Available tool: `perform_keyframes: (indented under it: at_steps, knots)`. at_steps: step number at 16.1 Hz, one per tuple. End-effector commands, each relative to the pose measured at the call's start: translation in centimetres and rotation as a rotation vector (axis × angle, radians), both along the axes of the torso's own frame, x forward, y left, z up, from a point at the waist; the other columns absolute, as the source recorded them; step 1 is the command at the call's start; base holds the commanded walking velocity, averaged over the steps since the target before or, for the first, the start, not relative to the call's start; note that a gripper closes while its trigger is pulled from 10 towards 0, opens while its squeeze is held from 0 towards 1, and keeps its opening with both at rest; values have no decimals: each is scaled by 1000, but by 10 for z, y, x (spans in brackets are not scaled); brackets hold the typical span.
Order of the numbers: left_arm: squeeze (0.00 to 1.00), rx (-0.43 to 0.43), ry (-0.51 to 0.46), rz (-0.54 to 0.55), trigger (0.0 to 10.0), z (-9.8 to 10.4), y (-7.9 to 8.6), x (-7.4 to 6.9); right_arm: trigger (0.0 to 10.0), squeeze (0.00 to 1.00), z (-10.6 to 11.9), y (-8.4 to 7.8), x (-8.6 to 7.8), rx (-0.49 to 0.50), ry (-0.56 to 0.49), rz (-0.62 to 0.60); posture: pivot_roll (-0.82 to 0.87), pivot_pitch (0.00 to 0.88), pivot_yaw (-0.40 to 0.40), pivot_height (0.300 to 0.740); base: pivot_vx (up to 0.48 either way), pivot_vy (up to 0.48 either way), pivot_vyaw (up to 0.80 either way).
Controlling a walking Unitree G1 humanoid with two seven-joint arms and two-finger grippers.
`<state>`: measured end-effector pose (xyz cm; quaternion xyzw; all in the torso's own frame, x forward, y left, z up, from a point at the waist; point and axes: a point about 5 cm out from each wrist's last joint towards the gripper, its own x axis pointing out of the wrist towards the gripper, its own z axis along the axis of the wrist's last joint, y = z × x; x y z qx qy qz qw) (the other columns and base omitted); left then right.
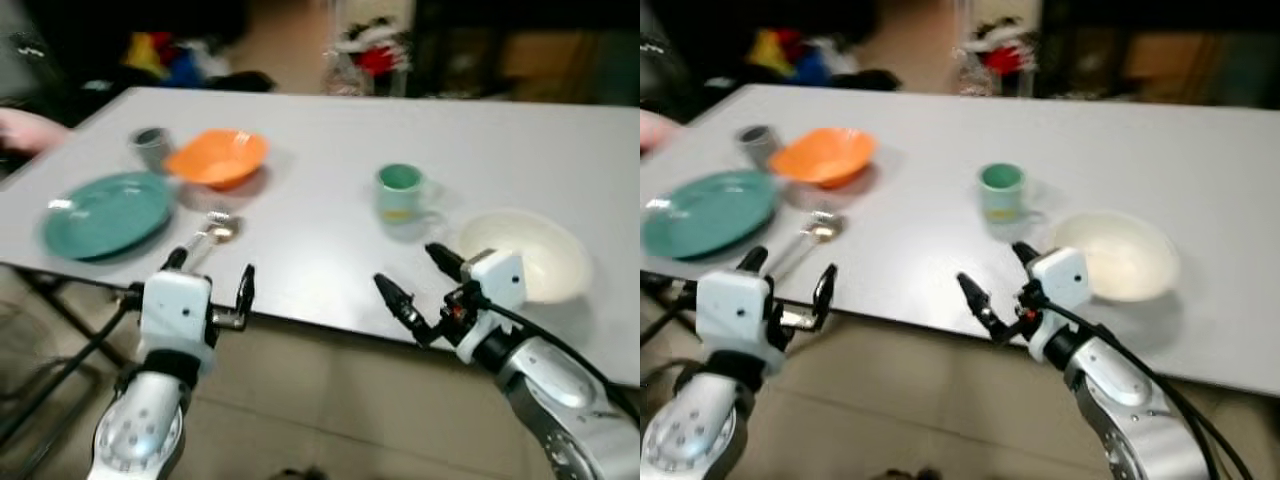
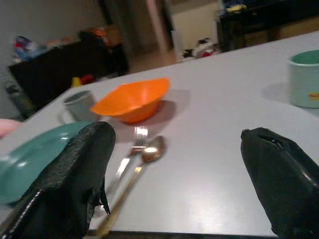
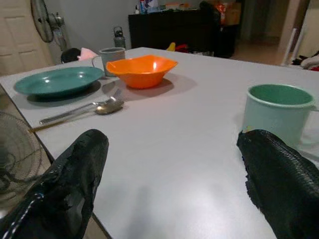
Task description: Setting the table
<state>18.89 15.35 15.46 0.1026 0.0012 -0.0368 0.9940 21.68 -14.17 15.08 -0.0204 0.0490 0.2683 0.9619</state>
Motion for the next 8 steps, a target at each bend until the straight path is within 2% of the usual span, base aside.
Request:
perform_keyframes:
  at_steps: [1,8]
  knots:
    - [1000,17,-11,39,10000,1,6,0,10000,1000,3,2,3,19,-21,3,-79,0,91,740,0,0,794]
    - [1000,15,-13,47,10000,1,7,-3,10000,1000,-7,3,0,49,19,4,-62,0,86,740,0,0,790]
